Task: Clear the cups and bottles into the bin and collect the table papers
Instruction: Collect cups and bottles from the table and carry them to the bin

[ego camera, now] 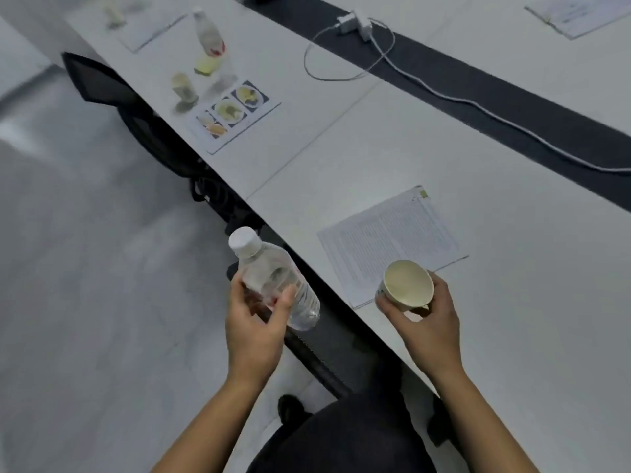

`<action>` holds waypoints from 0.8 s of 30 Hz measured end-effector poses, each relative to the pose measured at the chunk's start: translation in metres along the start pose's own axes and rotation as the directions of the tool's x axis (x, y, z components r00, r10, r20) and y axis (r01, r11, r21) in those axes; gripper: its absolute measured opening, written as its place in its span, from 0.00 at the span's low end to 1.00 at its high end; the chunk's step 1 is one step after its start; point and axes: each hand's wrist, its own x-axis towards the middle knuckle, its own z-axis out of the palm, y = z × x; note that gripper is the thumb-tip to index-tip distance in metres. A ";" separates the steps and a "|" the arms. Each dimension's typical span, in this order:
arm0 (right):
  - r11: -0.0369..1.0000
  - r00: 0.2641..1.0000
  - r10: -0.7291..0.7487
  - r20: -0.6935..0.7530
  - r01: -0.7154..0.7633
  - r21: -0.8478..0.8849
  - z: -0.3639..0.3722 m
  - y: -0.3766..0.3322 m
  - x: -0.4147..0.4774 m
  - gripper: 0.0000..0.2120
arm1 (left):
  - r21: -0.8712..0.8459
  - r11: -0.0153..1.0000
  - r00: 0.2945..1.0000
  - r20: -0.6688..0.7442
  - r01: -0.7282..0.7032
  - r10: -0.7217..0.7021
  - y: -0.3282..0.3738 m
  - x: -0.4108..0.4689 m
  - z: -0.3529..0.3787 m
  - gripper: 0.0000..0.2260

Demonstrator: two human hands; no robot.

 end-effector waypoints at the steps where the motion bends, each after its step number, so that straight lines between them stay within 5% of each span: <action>1: 1.000 0.999 -0.021 0.045 0.020 0.010 0.021 -0.009 -0.009 0.34 | 0.004 1.000 0.999 -0.050 -0.009 0.010 -0.005 -0.001 -0.028 0.23; 14: 0.942 0.803 -0.246 0.543 0.329 -0.061 0.340 -0.095 -0.137 0.29 | -0.195 0.981 0.811 -0.572 0.010 -0.122 -0.140 0.021 -0.342 0.26; 18: 0.909 0.758 -0.296 0.581 0.410 -0.071 0.406 -0.127 -0.147 0.35 | -0.230 0.973 0.756 -0.635 0.008 -0.157 -0.153 0.045 -0.405 0.27; 24: 0.895 0.732 -0.338 0.592 0.445 -0.039 0.490 -0.159 -0.106 0.34 | -0.199 0.980 0.764 -0.631 0.004 -0.131 -0.166 0.132 -0.456 0.27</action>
